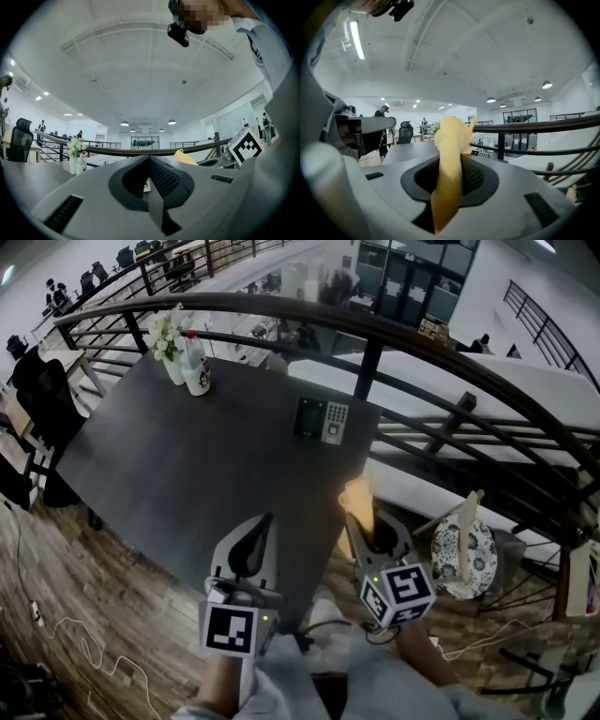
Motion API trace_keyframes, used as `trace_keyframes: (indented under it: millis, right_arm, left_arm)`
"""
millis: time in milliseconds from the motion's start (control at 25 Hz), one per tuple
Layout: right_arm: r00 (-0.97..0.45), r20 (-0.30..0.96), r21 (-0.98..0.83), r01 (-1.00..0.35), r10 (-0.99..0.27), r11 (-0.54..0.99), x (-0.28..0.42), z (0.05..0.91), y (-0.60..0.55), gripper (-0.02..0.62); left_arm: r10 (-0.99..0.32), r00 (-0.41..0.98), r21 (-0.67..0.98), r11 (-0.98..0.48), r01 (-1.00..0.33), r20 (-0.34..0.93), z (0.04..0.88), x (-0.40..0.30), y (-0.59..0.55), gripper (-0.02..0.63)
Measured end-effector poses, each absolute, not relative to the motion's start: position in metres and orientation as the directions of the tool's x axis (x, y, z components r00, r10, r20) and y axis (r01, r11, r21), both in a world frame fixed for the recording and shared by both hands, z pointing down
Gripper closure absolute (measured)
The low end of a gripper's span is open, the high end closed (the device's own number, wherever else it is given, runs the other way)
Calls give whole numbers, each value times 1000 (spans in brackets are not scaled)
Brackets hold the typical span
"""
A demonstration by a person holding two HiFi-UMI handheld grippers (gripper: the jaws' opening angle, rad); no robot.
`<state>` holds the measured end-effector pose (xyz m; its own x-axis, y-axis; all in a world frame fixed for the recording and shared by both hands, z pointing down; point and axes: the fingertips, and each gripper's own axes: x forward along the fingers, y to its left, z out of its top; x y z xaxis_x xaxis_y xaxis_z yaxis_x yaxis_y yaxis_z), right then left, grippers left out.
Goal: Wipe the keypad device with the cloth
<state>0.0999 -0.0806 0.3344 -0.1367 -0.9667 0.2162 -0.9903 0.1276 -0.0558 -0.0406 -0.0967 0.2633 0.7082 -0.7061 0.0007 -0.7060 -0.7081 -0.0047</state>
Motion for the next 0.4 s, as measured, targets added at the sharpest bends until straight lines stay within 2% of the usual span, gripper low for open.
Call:
trace_keyframes:
  millis: [400]
  right_arm:
    - [-144,223,-69,-989,-964,132,100,334,-81,494]
  left_arm:
    - [-714,701,1,-701,-714,0,265,-44,-97,598]
